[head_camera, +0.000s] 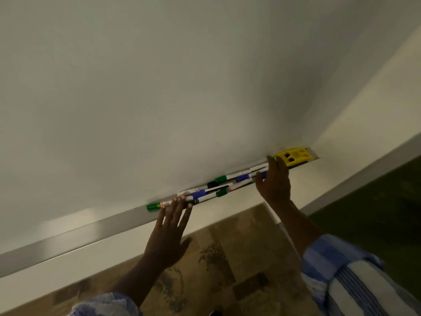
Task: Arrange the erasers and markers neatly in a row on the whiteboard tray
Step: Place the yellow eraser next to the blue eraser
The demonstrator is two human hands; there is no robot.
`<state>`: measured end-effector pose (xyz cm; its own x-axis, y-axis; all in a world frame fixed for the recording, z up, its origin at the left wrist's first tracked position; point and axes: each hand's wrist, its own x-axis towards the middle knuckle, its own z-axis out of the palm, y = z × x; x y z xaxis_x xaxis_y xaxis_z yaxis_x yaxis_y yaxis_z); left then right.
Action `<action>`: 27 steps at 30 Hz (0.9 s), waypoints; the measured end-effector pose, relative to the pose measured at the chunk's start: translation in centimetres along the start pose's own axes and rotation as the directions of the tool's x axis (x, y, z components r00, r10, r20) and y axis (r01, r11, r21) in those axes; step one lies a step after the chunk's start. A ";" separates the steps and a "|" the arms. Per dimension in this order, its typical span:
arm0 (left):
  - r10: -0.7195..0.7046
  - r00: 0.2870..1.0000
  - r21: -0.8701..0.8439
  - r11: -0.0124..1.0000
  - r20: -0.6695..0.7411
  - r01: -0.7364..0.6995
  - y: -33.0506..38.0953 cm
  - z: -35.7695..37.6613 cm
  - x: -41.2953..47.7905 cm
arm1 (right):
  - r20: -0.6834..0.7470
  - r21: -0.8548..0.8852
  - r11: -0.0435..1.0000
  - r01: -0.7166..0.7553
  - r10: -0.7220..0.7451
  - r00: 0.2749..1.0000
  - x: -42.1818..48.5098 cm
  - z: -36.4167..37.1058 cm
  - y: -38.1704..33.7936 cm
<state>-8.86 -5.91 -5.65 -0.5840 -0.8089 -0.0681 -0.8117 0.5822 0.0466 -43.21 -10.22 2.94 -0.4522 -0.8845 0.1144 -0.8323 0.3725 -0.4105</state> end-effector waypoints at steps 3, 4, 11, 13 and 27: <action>0.013 1.000 0.015 1.000 -0.011 -0.013 -0.2 0.5 0.2 | -0.026 -0.031 0.995 -0.092 0.091 0.995 3.0 -0.9 2.1; 0.018 1.000 0.018 1.000 -0.016 -0.017 -0.3 0.7 0.2 | -0.029 -0.035 0.992 -0.120 0.119 0.992 3.8 -1.1 2.6; 0.042 0.997 0.049 0.998 -0.059 -0.039 -0.7 1.2 0.4 | 0.023 -0.031 0.967 -0.253 0.253 0.967 7.2 -1.3 5.6; 0.045 0.997 0.057 0.998 -0.066 -0.041 -0.6 1.2 0.4 | 0.015 -0.029 0.973 -0.228 0.228 0.973 7.8 -1.5 6.2; 0.033 0.998 0.046 0.998 -0.061 -0.031 -0.5 1.2 0.4 | 0.100 -0.115 0.992 -0.051 0.063 0.993 8.7 -3.2 7.6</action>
<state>-8.70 -6.39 -6.93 -0.6098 -0.7925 -0.0052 -0.7925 0.6098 0.0026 -54.52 -14.18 3.74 -0.4691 -0.8831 -0.0024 -0.8395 0.4468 -0.3093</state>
